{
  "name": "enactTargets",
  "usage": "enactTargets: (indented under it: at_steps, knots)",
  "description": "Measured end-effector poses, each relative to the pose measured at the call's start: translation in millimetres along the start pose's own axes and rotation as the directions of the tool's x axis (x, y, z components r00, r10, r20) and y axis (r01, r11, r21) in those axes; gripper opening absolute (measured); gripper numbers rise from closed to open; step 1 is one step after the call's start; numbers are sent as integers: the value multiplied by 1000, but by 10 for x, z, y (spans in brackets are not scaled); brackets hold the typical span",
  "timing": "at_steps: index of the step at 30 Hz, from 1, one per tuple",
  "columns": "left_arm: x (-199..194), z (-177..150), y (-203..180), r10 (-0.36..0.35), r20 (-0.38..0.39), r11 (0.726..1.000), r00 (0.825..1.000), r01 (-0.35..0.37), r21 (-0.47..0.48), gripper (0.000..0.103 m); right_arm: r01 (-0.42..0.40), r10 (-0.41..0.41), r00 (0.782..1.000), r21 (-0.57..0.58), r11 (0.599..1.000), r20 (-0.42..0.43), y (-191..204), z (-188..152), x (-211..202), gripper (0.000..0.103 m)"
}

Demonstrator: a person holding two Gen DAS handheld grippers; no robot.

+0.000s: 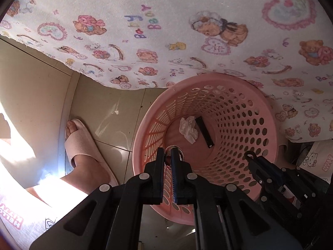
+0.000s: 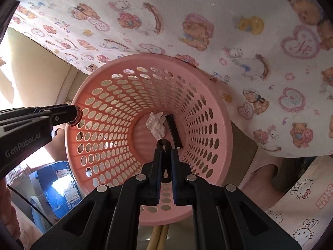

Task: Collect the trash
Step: 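Carry the keychain and hair tie down over the pink basket with both tools, then open the left tool to drop the keychain while the right tool drops the hair tie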

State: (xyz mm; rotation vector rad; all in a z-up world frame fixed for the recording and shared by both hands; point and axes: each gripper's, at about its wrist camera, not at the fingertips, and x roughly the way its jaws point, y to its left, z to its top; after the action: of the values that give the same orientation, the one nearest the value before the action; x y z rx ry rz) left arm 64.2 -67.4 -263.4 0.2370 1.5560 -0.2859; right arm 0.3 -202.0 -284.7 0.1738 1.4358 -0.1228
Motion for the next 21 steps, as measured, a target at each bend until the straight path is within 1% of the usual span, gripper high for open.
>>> enactTargets:
  at_steps: [3,5,10,13,15,17,18,20,21]
  knots:
    - [58,-44,-9,-9,-22,1000,1000,9,12,6,11,-11,1000,27,1000,-7,-28,-32,131,8]
    - [72,-65,-39,-7,-23,999,1000,8,31,7,8,-8,1000,41,999,-15,-39,-41,185,8]
    - [103,-90,-87,14,-23,998,1000,-13,60,7,9,-9,1000,34,999,-7,-30,-72,214,8]
    - [85,-100,-133,53,-2,995,999,-52,87,8,-1,1,1000,30,1000,1,-22,-73,219,8]
    - [68,-102,-154,51,1,994,999,-50,95,9,-5,4,1000,30,1000,3,-17,-71,219,9]
    - [50,-100,-157,48,5,994,999,-49,97,15,-7,7,1000,29,1000,5,-17,-71,217,10]
    - [40,-96,-158,52,9,994,999,-53,100,17,-5,5,1000,27,1000,5,-16,-71,217,13]
    - [22,-96,-161,63,16,992,998,-64,105,27,3,-3,1000,24,1000,3,-17,-72,211,27]
    - [16,-94,-159,66,18,992,998,-67,104,28,6,-6,1000,22,1000,5,-17,-73,207,38]
